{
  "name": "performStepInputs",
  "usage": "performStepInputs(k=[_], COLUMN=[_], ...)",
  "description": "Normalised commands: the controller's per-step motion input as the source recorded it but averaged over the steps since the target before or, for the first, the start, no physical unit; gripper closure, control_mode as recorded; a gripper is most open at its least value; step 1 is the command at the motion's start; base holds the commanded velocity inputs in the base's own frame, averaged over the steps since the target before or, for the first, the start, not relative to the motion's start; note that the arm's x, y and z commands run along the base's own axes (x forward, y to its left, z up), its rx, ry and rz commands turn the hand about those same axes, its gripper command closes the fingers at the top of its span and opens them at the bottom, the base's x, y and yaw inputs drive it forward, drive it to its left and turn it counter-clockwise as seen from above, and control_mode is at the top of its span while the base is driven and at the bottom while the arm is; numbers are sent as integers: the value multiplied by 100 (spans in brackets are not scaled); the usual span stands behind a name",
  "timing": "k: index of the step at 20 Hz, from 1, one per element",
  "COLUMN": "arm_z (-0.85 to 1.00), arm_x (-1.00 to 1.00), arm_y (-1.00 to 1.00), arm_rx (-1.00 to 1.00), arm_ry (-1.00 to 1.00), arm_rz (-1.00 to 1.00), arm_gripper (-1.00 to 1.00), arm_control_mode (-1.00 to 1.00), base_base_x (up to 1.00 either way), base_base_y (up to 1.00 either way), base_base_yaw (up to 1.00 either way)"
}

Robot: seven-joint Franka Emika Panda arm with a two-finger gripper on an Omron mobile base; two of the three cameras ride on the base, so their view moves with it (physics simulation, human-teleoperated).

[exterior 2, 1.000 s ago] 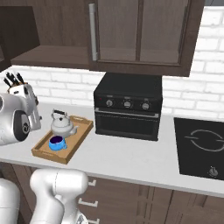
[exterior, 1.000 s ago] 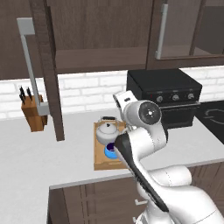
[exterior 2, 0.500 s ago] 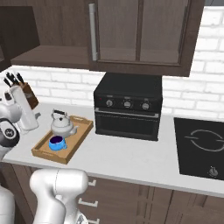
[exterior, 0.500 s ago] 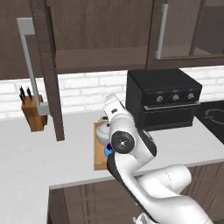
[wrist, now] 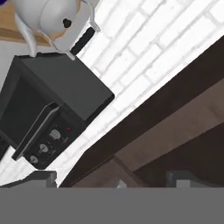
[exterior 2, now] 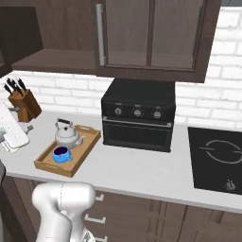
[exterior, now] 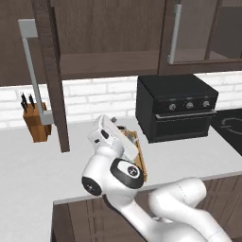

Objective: Pick the kettle from the counter and place it on the tray. Then pick the mug from the cabinet and place it on the tray. Then close the cabinet doors.

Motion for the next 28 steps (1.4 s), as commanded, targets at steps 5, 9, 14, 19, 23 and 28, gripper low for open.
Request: performStepInputs(k=[5,9,14,19,23,28], arm_z=[2,6,0,0,0,0], arm_x=[-43,-10,0,0,0,8], arm_y=[14,67,73,66,68,51], arm_rx=[-5,-12,-16,-12,-10,-3], arm_ry=[-20,-13,-5,0,0,0], arm_rz=[-1,-7,-8,-14,-14,-6], arm_gripper=[-100,-100,-100,-100,-100,-100], arm_control_mode=[-100,-100,-100,-100,-100,-100], base_base_x=[0,0,0,0,0,0], base_base_y=[0,0,0,0,0,0], base_base_yaw=[0,0,0,0,0,0])
